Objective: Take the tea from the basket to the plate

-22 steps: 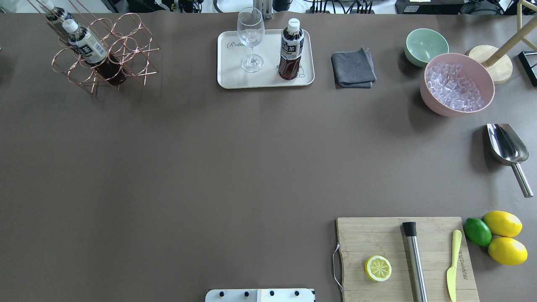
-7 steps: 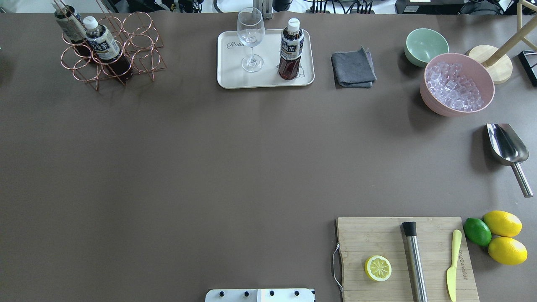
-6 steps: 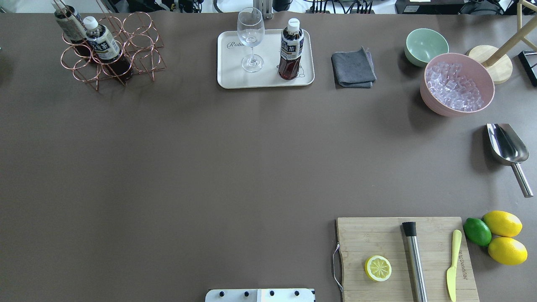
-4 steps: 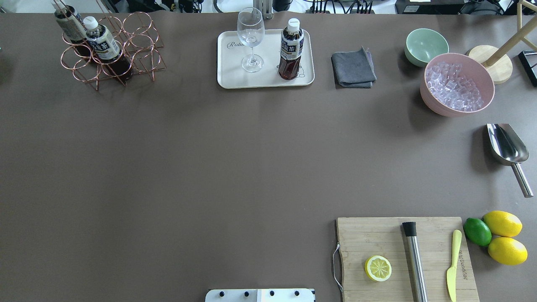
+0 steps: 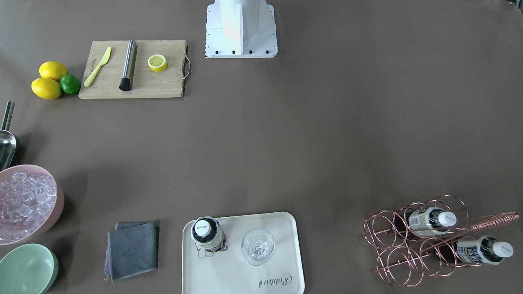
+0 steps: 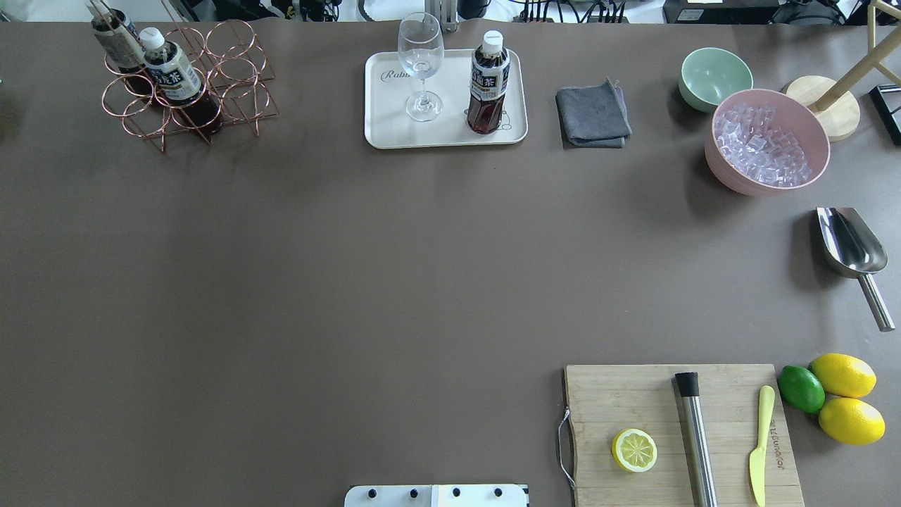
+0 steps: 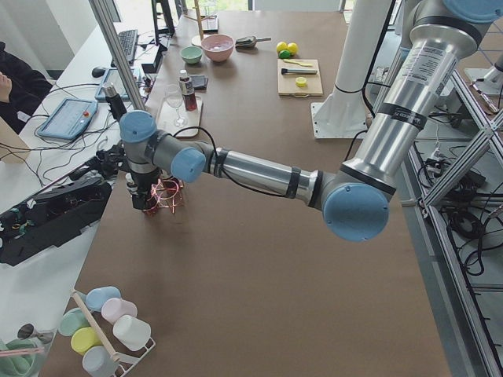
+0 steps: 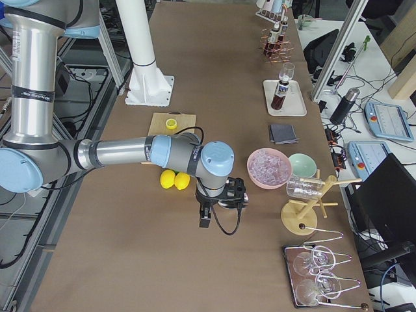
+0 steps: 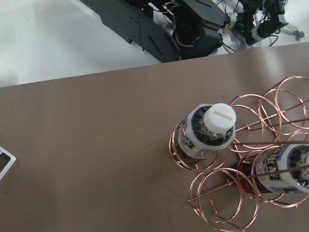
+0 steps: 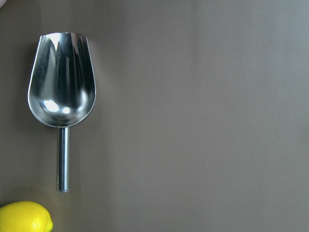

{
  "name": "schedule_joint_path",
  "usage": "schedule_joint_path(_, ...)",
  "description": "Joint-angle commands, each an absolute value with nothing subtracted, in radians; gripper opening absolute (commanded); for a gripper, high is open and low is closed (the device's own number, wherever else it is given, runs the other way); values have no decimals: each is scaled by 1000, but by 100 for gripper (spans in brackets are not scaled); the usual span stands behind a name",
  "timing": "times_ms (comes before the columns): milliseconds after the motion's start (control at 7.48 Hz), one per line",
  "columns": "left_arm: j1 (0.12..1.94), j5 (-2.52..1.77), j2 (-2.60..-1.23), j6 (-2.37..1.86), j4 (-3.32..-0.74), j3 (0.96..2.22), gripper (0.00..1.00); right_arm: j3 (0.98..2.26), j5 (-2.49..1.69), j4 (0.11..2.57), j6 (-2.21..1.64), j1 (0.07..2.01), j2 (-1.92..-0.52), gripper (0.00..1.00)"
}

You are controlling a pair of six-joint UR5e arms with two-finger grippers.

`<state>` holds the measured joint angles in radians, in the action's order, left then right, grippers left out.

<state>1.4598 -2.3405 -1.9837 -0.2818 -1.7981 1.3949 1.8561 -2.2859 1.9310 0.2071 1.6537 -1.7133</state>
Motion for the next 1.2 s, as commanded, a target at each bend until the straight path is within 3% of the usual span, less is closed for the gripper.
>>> schedule_joint_path(0,1479,-2345,-1795,-204,-1798,1482,97,1856,-2287,1930,207,1655,-1713,100)
schedule_joint_path(668,1479,-2344,-1488,-198,-1796,1791,97,1858,-2289,1925,209,1654,-1695,100)
schedule_joint_path(1069,1479,-2338,-1468,-172,-1781,1741,97,1823,-2301,1828,209,1654,-1687,100)
